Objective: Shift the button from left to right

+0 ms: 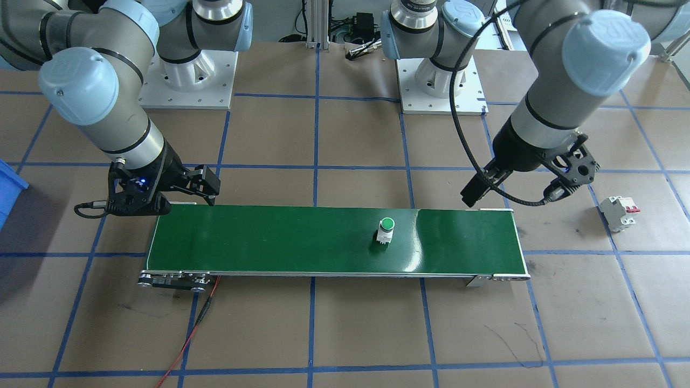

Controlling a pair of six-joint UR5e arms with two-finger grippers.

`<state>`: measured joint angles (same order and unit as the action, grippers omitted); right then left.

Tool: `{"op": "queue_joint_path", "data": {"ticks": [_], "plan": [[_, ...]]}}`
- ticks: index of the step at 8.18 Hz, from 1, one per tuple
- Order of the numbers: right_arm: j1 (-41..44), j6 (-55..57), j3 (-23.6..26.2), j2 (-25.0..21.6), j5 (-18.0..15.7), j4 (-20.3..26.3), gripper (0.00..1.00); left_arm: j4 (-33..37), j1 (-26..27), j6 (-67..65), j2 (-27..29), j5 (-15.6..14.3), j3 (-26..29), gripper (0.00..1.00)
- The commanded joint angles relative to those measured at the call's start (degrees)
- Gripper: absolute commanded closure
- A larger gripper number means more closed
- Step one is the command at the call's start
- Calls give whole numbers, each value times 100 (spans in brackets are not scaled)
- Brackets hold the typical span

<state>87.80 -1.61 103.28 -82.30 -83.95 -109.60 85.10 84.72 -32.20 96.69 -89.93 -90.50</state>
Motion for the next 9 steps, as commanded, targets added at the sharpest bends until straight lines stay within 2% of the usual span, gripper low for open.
{"op": "queue_joint_path", "data": {"ticks": [1,2,3,6,9], "plan": [[-9,797,236,12,614,-378,0,1682,738,731,-61,-129,1785,0],[-9,959,254,12,808,-378,0,1694,835,1029,-123,-104,1877,0],[0,926,263,12,810,-378,0,1677,853,1432,-150,-121,1861,0],[0,820,254,12,731,-378,0,1685,828,1489,-203,-86,1860,0],[113,1301,254,30,749,-395,0,1633,845,1489,-237,-138,1852,0]]}}
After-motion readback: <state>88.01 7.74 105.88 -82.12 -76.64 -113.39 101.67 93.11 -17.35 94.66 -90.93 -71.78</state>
